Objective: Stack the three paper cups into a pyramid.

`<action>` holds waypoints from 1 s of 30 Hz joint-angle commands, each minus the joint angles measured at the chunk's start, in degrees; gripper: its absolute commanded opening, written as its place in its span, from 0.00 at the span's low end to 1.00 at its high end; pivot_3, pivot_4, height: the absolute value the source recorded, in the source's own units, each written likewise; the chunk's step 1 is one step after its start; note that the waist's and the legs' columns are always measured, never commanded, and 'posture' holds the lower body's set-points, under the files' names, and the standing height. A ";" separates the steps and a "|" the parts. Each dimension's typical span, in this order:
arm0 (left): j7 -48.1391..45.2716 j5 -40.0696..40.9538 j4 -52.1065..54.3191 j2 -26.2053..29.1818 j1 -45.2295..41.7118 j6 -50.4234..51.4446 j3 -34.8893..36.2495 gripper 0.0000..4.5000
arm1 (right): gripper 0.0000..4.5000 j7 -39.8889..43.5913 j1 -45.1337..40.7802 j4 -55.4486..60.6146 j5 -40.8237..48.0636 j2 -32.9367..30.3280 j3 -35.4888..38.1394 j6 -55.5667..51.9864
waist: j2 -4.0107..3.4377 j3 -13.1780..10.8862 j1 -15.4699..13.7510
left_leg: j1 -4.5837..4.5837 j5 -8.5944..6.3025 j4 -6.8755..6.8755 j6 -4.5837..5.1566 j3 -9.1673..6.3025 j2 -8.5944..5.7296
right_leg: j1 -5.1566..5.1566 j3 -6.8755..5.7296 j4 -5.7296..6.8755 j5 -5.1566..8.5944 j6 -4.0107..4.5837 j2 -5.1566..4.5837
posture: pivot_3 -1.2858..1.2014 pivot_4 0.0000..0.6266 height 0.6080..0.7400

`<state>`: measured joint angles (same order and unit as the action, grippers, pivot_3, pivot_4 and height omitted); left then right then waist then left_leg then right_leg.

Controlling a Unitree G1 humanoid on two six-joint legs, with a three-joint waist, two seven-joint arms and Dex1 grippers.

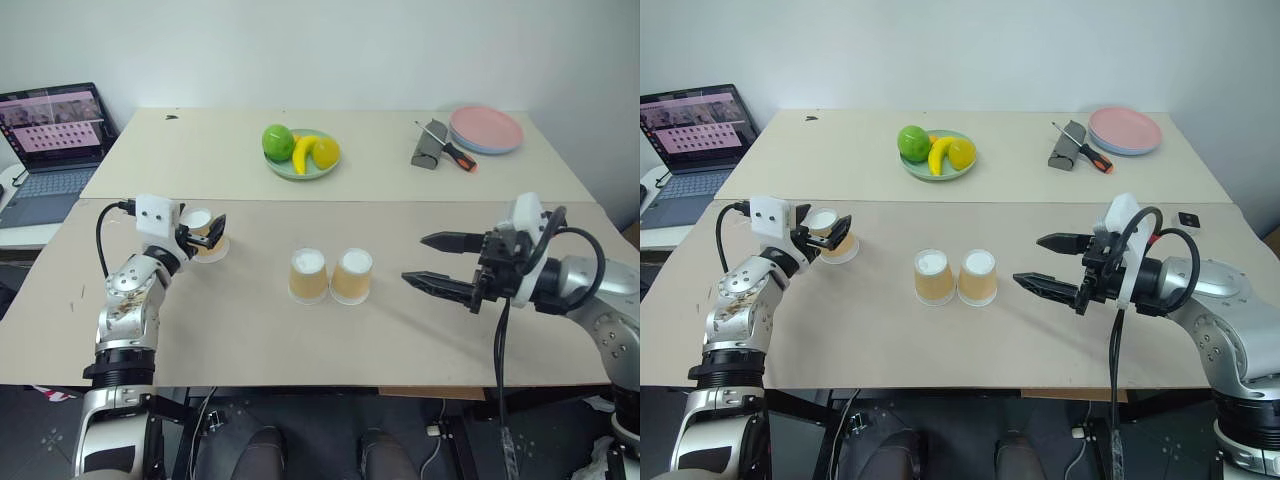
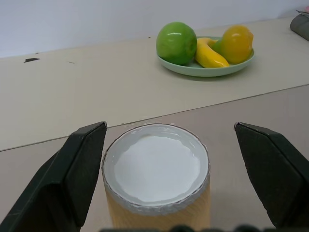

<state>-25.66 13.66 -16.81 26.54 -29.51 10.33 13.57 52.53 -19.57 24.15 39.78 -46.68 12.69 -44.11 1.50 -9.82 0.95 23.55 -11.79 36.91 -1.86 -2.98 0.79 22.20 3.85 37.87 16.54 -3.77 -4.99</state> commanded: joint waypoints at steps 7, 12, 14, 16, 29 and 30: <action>0.60 0.59 0.77 0.53 -0.78 0.45 0.91 0.88 | 1.00 0.28 -1.70 0.15 0.78 -0.45 1.16 1.87 | 0.00 0.00 -0.06 | 0.00 0.00 0.00 0.00 0.00 -0.01 | 0.00 0.00 0.00 0.00 0.00 0.00 | 0.52 0.24 1.00; 0.81 0.61 1.10 0.61 -0.13 0.71 1.12 0.88 | 1.00 0.25 -1.71 0.07 0.88 -0.48 1.16 1.81 | 0.00 0.00 -0.06 | 0.00 0.00 0.00 0.00 0.00 0.00 | 0.00 0.00 0.00 0.00 0.00 0.00 | 0.52 0.24 1.00; 0.83 0.59 1.22 0.57 0.01 0.90 1.07 0.88 | 1.00 0.25 -1.77 0.01 0.93 -0.55 1.21 1.77 | 0.00 0.00 -0.06 | 0.00 0.00 0.00 0.00 0.00 -0.01 | 0.00 0.00 0.00 0.00 0.00 0.00 | 0.52 0.24 1.00; 0.87 0.62 1.15 0.40 0.06 1.03 0.99 0.88 | 1.00 0.25 -1.83 -0.04 0.93 -0.57 1.19 1.75 | 0.00 0.00 -0.07 | 0.00 0.00 0.00 0.00 0.00 0.00 | 0.00 0.00 0.02 0.00 0.00 0.00 | 0.52 0.24 1.00; 0.95 1.91 1.59 -0.09 -1.05 2.52 1.15 0.88 | 1.00 0.21 -2.91 -0.25 1.42 -1.13 1.81 1.09 | 0.00 0.00 -0.07 | 0.01 0.00 0.01 0.00 -0.01 -0.01 | 0.00 0.00 0.02 0.00 0.00 -0.01 | 0.52 0.24 1.00; 0.94 1.96 1.59 -0.07 -1.06 2.50 1.16 0.88 | 1.00 0.17 -2.92 -0.28 1.41 -1.12 1.81 1.08 | 0.00 0.00 -0.07 | 0.01 0.00 0.01 0.00 0.00 -0.01 | 0.00 0.00 0.02 0.00 0.00 -0.01 | 0.52 0.24 1.00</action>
<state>-24.97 15.11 -16.63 25.67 -29.29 13.02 13.69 52.53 -21.67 23.04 39.79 -46.84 12.56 -43.97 1.50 -9.82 0.88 23.56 -11.79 36.92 -1.86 -2.98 0.79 22.20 3.85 37.89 16.54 -3.77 -5.00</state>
